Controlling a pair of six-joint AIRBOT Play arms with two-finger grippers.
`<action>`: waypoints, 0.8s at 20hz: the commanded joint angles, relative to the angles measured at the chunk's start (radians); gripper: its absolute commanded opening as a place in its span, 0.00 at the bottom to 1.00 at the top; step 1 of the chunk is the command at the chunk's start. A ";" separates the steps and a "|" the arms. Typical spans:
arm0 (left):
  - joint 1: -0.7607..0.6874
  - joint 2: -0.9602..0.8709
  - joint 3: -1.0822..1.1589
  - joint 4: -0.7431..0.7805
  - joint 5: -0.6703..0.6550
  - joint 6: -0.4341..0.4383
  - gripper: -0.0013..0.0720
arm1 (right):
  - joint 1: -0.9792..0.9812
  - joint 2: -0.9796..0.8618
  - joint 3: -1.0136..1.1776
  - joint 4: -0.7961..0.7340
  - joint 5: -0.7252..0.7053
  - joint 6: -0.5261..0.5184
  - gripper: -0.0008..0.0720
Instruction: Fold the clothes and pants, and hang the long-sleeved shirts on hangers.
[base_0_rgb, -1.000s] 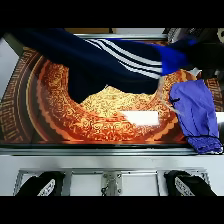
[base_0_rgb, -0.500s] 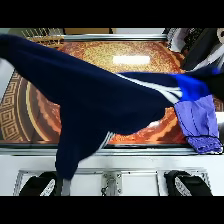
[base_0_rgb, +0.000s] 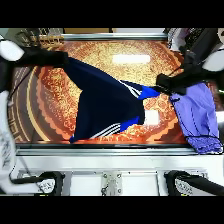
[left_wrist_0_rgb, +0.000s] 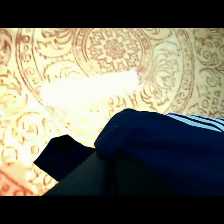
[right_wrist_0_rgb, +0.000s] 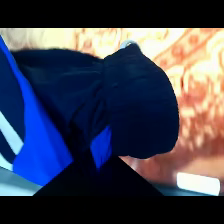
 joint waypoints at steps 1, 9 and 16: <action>0.000 -0.280 0.241 -0.003 0.016 0.009 0.02 | 0.009 -0.156 -0.007 0.016 -0.357 -0.003 0.03; 0.092 -0.227 0.224 0.002 0.056 -0.069 0.93 | -0.033 -0.132 -0.003 0.030 -0.810 -0.092 0.86; 0.212 0.125 -0.325 0.001 -0.243 0.035 0.93 | -0.067 0.135 -0.082 -0.016 -0.386 -0.331 0.86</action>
